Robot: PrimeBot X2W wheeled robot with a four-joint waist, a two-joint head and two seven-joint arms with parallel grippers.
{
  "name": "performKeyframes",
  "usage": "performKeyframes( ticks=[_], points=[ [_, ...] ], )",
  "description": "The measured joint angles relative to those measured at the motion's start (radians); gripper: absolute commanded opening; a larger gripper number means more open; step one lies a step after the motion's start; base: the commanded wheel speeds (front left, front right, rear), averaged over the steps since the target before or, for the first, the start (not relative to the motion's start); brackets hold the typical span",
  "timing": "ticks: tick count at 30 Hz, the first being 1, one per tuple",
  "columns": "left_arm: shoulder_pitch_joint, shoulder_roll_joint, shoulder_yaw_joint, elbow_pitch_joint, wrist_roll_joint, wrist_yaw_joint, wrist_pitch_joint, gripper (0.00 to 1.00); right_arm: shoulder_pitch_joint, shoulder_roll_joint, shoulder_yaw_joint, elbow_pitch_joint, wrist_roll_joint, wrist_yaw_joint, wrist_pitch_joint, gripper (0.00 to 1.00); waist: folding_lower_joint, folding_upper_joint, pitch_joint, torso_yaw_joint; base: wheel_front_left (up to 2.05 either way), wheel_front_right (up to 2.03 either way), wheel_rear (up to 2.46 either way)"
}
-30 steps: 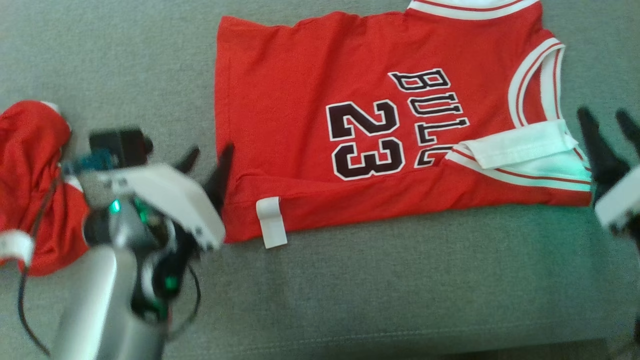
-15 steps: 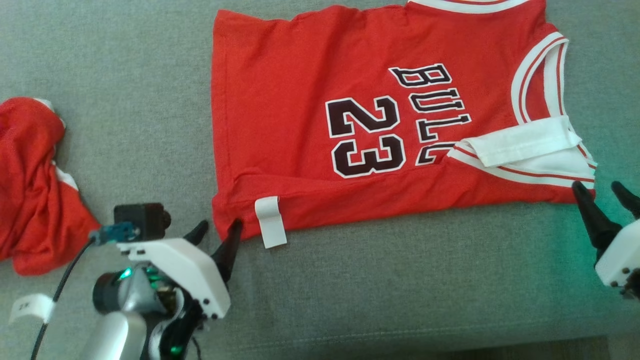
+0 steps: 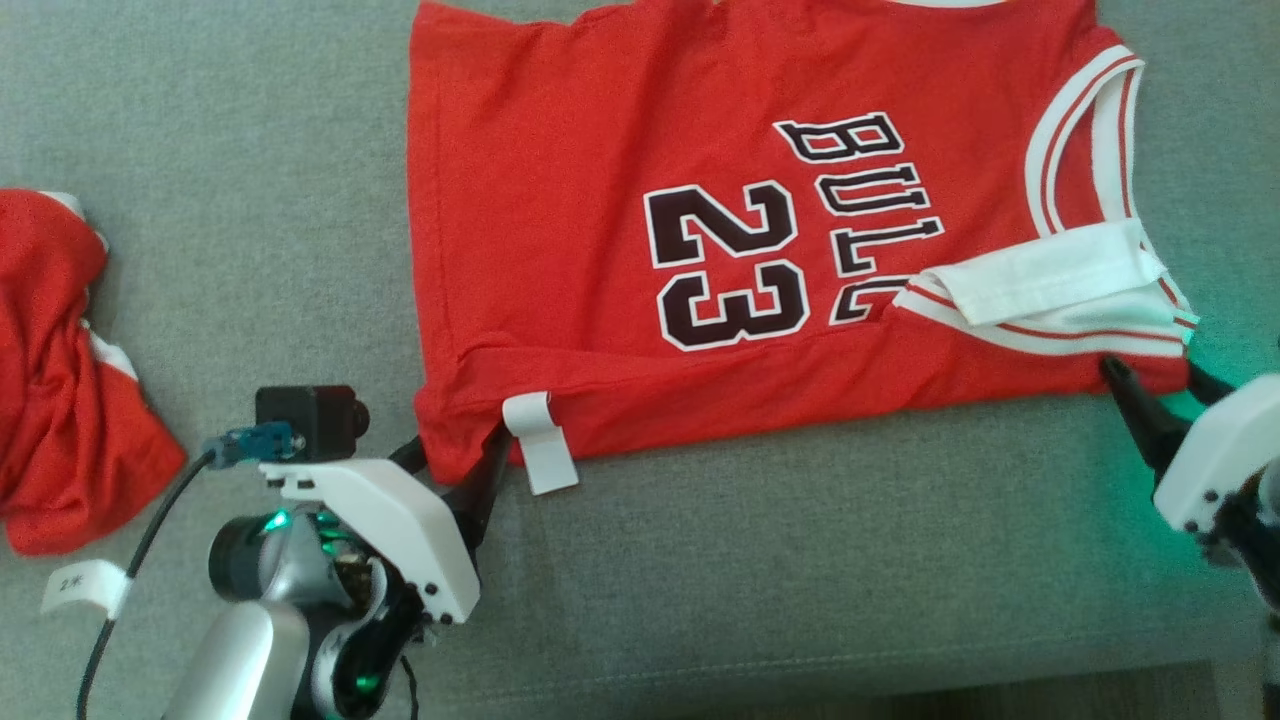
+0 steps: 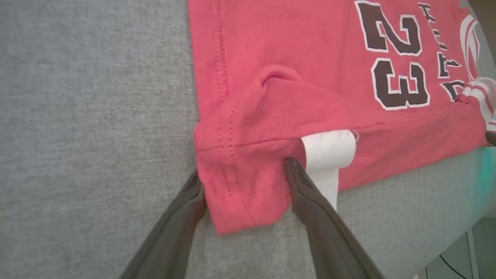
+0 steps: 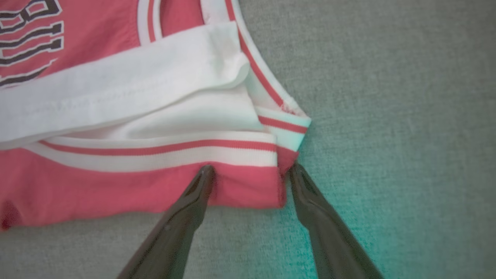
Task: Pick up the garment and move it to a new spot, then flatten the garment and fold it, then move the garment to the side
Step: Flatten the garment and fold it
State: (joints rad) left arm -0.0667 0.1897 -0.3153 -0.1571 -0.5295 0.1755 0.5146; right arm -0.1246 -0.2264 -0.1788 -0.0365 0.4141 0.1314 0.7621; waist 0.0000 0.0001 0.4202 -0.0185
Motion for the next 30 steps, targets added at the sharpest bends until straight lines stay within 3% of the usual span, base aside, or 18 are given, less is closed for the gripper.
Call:
performKeyframes(
  ticks=[2,3,4,5,6,7,15,23,28,30],
  points=[
    [-0.005,0.0,-0.004,0.002,0.0,-0.002,0.0,1.0,-0.025,-0.001,0.005,0.016,0.003,0.0,0.01,1.0,0.0,0.0,0.006,0.003,0.0,0.0,0.0],
    [-0.007,-0.002,-0.005,0.004,-0.001,-0.009,0.002,0.83,-0.035,-0.002,0.009,0.021,0.005,0.0,0.014,1.0,0.0,0.0,0.008,0.005,0.0,0.0,0.0],
    [-0.012,-0.004,-0.009,0.007,-0.006,-0.013,0.003,0.43,-0.043,-0.004,0.013,0.025,0.008,0.0,0.014,1.0,0.0,0.0,0.01,0.008,0.0,0.0,0.0],
    [-0.021,-0.006,-0.013,0.016,-0.013,-0.018,0.003,0.16,-0.049,-0.006,0.015,0.03,0.01,0.0,0.018,0.69,0.0,0.0,0.011,0.011,0.0,0.0,0.0],
    [-0.03,-0.008,-0.017,0.026,-0.02,-0.021,0.002,0.0,-0.052,-0.01,0.018,0.031,0.015,0.0,0.023,0.23,0.0,0.0,0.012,0.014,0.0,0.0,0.0],
    [-0.037,-0.012,-0.02,0.036,-0.028,-0.027,0.002,0.0,-0.051,-0.013,0.02,0.032,0.023,0.0,0.023,0.0,0.0,0.0,0.013,0.016,0.0,0.0,0.0],
    [-0.041,-0.036,-0.028,0.073,-0.064,-0.053,-0.015,0.0,-0.042,-0.025,0.036,0.036,0.105,0.0,0.029,0.0,0.0,0.0,-0.023,0.016,0.0,0.0,0.0],
    [0.155,0.029,-0.022,-0.17,-0.093,-0.037,0.029,0.0,0.184,-0.14,-0.032,-0.136,0.184,0.0,0.118,0.0,0.0,0.0,-0.083,0.015,0.0,0.0,0.0],
    [0.275,0.043,-0.045,-0.255,-0.091,-0.015,0.049,0.0,0.279,-0.155,-0.065,-0.188,0.207,0.0,0.163,0.0,0.0,0.0,-0.074,0.016,0.0,0.0,0.0],
    [0.257,0.036,-0.065,-0.23,-0.08,-0.015,0.047,0.07,0.273,-0.153,-0.063,-0.171,0.185,0.0,0.164,0.0,0.0,0.0,-0.07,0.021,0.0,0.0,0.0]
  ],
)
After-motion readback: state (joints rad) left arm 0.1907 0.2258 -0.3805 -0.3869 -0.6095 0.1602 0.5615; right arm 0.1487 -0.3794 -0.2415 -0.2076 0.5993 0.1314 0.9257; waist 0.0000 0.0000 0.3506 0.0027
